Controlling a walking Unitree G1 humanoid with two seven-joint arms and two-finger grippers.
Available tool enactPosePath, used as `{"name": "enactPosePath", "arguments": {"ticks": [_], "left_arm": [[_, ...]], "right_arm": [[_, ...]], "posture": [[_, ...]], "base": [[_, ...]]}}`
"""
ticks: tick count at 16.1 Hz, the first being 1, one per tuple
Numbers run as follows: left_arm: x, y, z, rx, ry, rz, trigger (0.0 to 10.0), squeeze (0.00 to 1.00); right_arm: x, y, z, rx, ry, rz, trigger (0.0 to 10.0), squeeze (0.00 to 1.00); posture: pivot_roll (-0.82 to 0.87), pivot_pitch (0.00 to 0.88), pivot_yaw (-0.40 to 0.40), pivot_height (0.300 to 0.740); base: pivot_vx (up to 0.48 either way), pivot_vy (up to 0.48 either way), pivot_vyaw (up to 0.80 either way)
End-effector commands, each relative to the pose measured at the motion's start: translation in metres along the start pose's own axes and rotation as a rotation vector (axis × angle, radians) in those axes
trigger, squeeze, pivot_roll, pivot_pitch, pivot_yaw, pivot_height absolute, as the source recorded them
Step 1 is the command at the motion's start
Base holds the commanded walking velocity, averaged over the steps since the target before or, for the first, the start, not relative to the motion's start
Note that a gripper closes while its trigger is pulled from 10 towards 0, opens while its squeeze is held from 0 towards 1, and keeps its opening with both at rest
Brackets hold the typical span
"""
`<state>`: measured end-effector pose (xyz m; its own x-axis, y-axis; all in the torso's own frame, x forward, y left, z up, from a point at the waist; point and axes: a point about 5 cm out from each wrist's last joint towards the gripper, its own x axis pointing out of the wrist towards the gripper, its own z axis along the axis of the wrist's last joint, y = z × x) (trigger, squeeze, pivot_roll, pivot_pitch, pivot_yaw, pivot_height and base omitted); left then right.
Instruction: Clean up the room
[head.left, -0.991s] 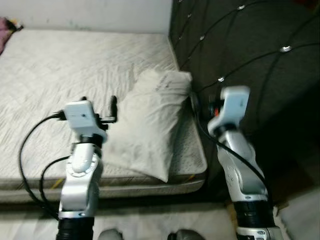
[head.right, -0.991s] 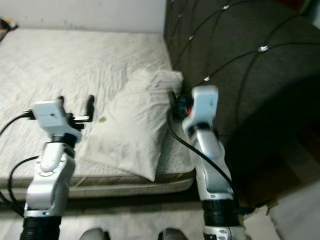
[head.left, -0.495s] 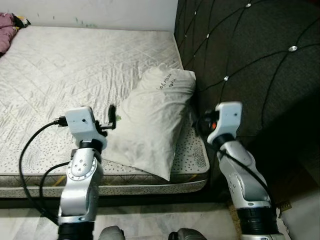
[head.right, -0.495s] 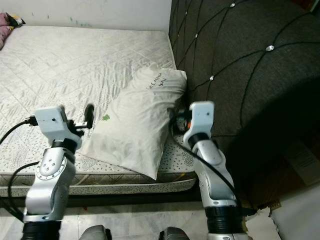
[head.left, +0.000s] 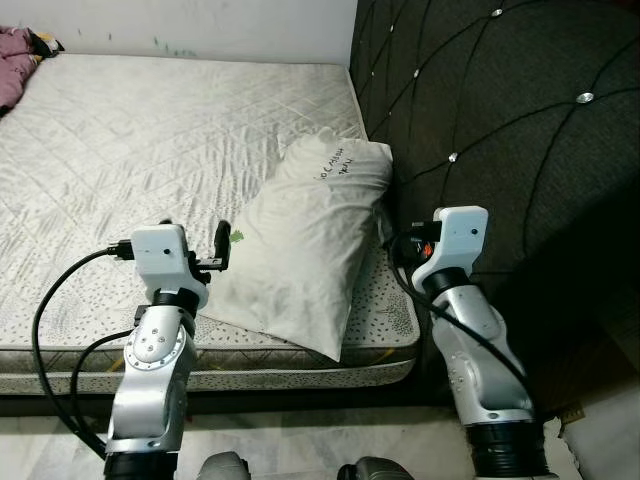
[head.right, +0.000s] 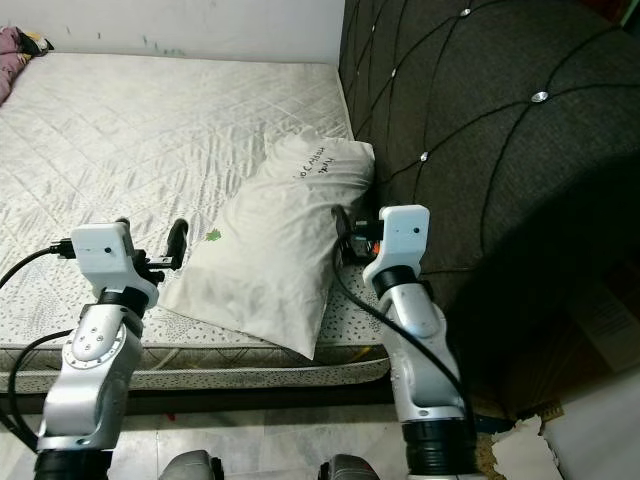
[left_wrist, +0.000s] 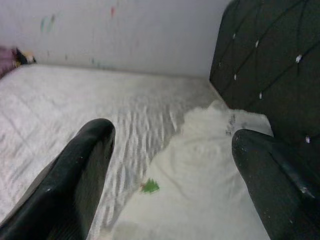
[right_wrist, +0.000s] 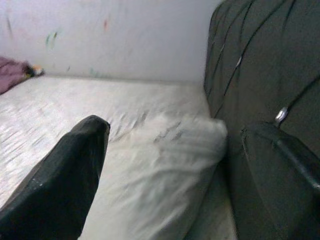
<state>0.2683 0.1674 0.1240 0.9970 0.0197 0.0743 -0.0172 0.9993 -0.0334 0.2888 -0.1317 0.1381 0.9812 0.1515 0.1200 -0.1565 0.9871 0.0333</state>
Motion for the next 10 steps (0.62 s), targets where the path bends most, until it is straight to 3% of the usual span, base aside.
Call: {"name": "enactPosePath", "arguments": {"ticks": [1,3,6,8,10], "left_arm": [[0.001,0.007,0.0,0.057,-0.056,0.028,10.0,0.0],[-0.004,0.015,-0.005,0.031,-0.081,0.039,10.0,0.0],[-0.018,0.024,-0.017,0.055,-0.071,0.056,10.0,0.0],[-0.017,0.019,-0.016,0.084,-0.072,0.038,10.0,0.0],[-0.015,0.019,-0.016,0.06,-0.034,0.054,10.0,0.0]], "right_arm": [[-0.004,-0.01,-0.001,-0.01,-0.03,-0.063,10.0,0.0],[-0.013,-0.013,-0.002,-0.013,-0.088,-0.048,10.0,0.0],[-0.016,-0.015,-0.02,0.051,-0.035,-0.061,10.0,0.0],[-0.017,-0.011,-0.016,0.056,-0.056,-0.042,10.0,0.0],[-0.02,-0.007,-0.01,0.04,-0.064,-0.018,10.0,0.0]], "posture": [[-0.04,0.0,-0.025,0.74],[-0.03,0.0,-0.028,0.74],[-0.01,0.0,-0.029,0.74],[-0.02,0.0,-0.03,0.74],[-0.03,0.0,-0.038,0.74]], "base": [[0.0,0.0,0.0],[0.0,0.0,0.0],[0.0,0.0,0.0],[0.0,0.0,0.0],[0.0,0.0,0.0]]}}
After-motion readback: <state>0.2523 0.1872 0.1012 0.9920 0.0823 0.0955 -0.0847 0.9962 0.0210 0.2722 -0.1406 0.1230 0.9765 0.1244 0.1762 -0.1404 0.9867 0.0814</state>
